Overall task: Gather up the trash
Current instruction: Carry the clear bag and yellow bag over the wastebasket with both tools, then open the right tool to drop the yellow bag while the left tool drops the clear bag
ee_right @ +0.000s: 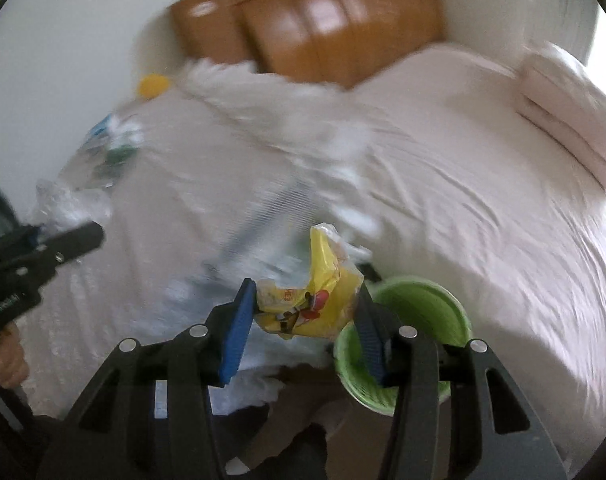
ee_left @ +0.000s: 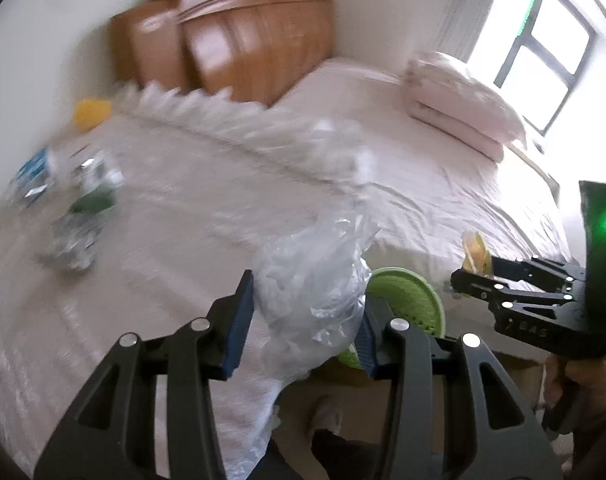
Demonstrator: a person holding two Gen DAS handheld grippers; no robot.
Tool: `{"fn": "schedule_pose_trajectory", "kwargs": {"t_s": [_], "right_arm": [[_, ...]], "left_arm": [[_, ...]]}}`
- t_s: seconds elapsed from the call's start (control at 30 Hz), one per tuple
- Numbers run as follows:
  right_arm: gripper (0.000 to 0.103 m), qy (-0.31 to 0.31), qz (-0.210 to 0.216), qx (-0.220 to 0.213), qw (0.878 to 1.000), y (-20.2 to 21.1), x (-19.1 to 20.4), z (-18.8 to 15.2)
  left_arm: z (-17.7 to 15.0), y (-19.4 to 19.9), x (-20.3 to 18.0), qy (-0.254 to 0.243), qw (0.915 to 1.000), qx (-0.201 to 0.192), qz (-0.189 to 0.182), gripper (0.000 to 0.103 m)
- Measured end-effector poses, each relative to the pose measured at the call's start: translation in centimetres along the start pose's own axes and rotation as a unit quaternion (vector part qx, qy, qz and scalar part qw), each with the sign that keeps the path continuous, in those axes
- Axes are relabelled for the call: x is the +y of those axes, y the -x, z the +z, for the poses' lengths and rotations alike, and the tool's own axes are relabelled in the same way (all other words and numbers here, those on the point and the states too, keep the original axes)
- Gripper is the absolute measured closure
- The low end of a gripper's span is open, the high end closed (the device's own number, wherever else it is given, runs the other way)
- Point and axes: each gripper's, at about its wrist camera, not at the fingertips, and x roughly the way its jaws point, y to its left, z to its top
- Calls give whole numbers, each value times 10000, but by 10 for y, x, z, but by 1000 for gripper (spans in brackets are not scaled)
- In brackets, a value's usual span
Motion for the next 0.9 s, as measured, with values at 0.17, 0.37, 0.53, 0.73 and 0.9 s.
{"fn": "schedule_pose_trajectory", "kwargs": {"t_s": [0.17,0.37,0.53,0.73,0.9], "right_arm": [[52,-435,-220,56,9988,-4,-47,-15],[50,-663,-497,412,9957,-37,-85,-26],[18,-825,-639,754,9917,-68,-99,-33],[10,-1302,-575,841,9862,-71,-125,-41],[8,-1841,-671,614,9787,-46,-155,-48]], "left_arm": [[8,-6,-41,-348,9993,23,-164,59],[11,-11,-61,-554,9984,103,-80,59],[10,-9,-58,-492,9987,144,71,59],[11,-14,-59,-513,9983,249,134,59],[14,-26,-81,-801,9960,380,-48,59]]}}
